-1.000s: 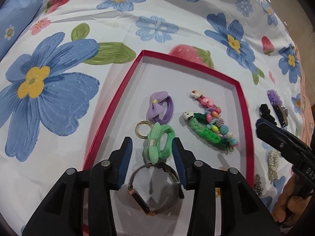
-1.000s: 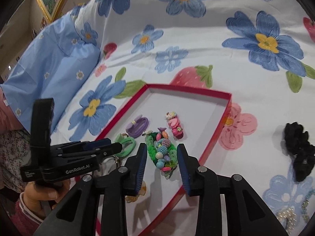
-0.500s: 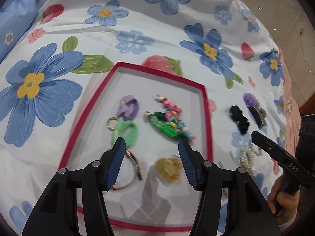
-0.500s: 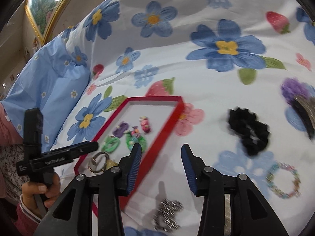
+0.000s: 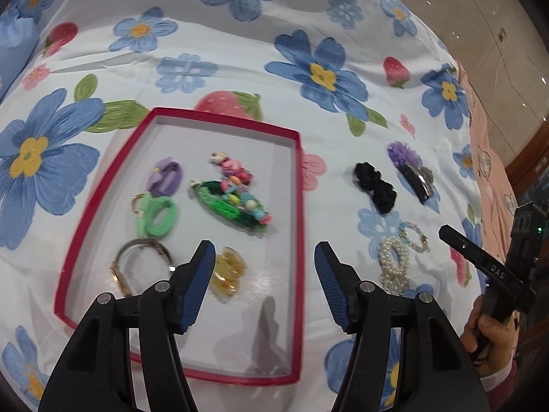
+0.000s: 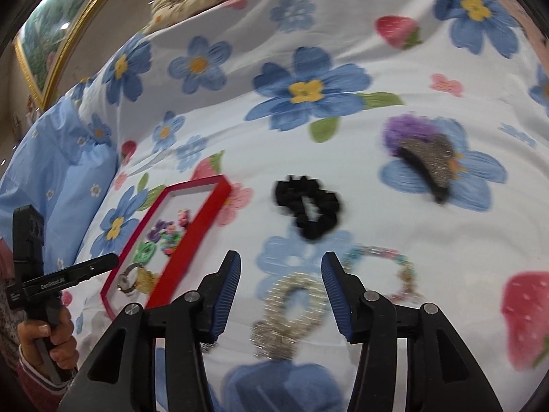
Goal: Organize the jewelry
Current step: 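Grasp the silver chain with the left tool while the right tool grasps the crystal bead bracelet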
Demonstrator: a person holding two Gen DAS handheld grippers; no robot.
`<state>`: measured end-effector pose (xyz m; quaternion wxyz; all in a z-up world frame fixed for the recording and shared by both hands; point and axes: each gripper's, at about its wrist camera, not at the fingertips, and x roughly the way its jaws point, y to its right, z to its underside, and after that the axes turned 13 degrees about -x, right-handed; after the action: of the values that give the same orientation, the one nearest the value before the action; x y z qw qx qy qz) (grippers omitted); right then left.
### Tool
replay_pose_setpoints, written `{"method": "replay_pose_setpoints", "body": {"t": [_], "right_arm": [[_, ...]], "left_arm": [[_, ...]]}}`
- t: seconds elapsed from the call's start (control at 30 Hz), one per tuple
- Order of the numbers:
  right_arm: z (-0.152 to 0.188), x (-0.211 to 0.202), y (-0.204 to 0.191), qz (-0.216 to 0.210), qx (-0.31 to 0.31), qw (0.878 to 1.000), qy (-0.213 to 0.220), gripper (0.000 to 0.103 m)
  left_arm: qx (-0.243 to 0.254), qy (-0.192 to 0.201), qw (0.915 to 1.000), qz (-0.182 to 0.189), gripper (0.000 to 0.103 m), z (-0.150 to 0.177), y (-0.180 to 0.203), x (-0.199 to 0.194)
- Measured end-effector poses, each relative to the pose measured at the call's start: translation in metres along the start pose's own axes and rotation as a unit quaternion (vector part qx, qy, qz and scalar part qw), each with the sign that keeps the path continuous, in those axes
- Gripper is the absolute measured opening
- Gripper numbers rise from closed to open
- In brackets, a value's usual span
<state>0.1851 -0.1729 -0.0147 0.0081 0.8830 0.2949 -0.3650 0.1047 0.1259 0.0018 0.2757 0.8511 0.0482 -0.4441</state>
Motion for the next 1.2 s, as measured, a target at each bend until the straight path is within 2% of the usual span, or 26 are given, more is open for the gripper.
{"method": "replay_pose_setpoints", "body": {"t": [0.47,0.53,0.63,0.9,1.13,1.2], "right_arm": [[0.022,-0.022,0.045,0.037,0.021,0.999,-0.007,0.055],[0.022,-0.021,0.047,0.040,0.015,0.999,-0.010,0.059],[0.022,-0.013,0.048,0.043,-0.009,0.999,-0.026,0.064],[0.022,0.016,0.046,0.044,-0.091,0.992,-0.077,0.069],[0.022,0.029,0.042,0.034,-0.122,0.988,-0.091,0.072],[0.021,0.034,0.041,0.036,-0.127,0.987,-0.095,0.072]], "left_arm": [[0.056,-0.036,0.9977,0.013,0.062,0.027,0.050,0.015],[0.066,-0.045,0.9967,0.014,0.062,0.033,0.057,0.020],[0.082,-0.057,0.9950,0.010,0.062,0.043,0.069,0.028],[0.112,-0.087,0.9898,-0.011,0.065,0.064,0.089,0.055],[0.127,-0.108,0.9853,-0.039,0.066,0.075,0.091,0.079],[0.142,-0.103,0.9832,-0.050,0.065,0.079,0.093,0.083]]}}
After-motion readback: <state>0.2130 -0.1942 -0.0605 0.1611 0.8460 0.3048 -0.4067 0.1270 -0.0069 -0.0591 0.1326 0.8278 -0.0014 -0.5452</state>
